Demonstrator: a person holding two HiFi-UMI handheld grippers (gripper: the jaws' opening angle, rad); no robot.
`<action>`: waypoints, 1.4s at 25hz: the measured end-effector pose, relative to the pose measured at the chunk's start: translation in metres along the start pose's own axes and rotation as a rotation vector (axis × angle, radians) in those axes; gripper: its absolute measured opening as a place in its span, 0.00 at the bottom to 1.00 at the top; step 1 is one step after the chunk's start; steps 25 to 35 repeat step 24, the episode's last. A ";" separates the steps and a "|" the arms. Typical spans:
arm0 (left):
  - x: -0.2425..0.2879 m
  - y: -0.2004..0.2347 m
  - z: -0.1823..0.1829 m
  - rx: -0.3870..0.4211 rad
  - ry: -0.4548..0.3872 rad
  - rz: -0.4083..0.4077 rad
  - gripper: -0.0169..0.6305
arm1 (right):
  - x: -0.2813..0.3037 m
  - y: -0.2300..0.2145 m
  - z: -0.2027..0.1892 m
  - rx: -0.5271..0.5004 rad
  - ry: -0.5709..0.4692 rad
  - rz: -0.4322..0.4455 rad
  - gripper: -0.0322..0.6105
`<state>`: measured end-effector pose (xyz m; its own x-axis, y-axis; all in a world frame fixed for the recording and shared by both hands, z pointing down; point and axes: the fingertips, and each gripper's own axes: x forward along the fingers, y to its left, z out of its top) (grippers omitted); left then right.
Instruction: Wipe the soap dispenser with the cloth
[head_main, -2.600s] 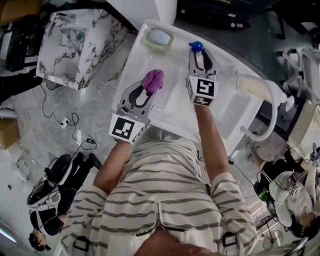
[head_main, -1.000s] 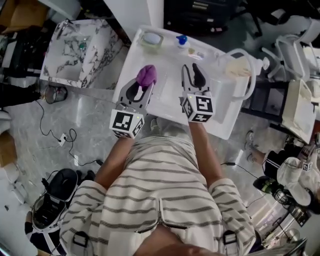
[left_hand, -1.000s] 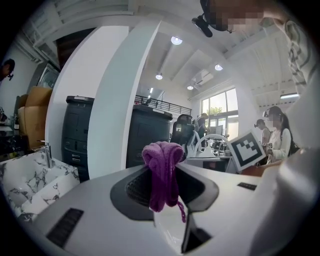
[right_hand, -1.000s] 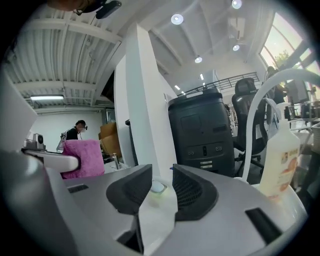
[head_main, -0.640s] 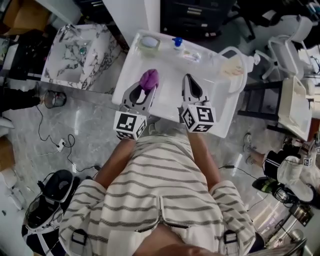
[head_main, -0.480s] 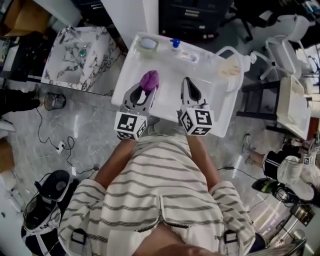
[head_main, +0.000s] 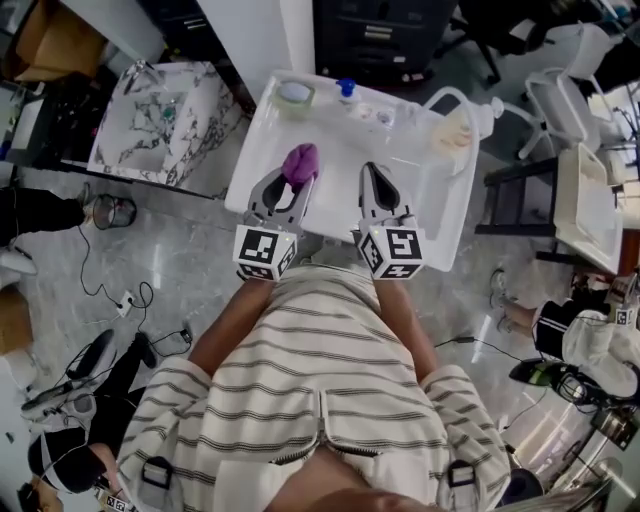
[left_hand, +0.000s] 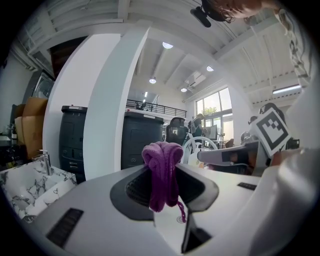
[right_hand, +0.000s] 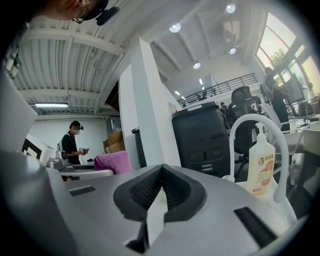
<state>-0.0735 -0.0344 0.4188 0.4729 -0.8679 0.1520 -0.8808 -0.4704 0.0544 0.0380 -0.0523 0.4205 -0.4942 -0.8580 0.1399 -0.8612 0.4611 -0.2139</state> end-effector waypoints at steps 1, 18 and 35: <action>0.000 -0.002 0.001 0.002 -0.004 -0.001 0.21 | -0.002 -0.002 0.000 0.002 -0.002 -0.002 0.04; 0.008 -0.017 0.004 0.031 -0.011 -0.030 0.21 | -0.021 -0.013 0.007 -0.011 -0.028 -0.039 0.04; 0.011 -0.017 0.004 0.023 -0.018 -0.036 0.21 | -0.019 -0.015 0.007 -0.008 -0.028 -0.042 0.04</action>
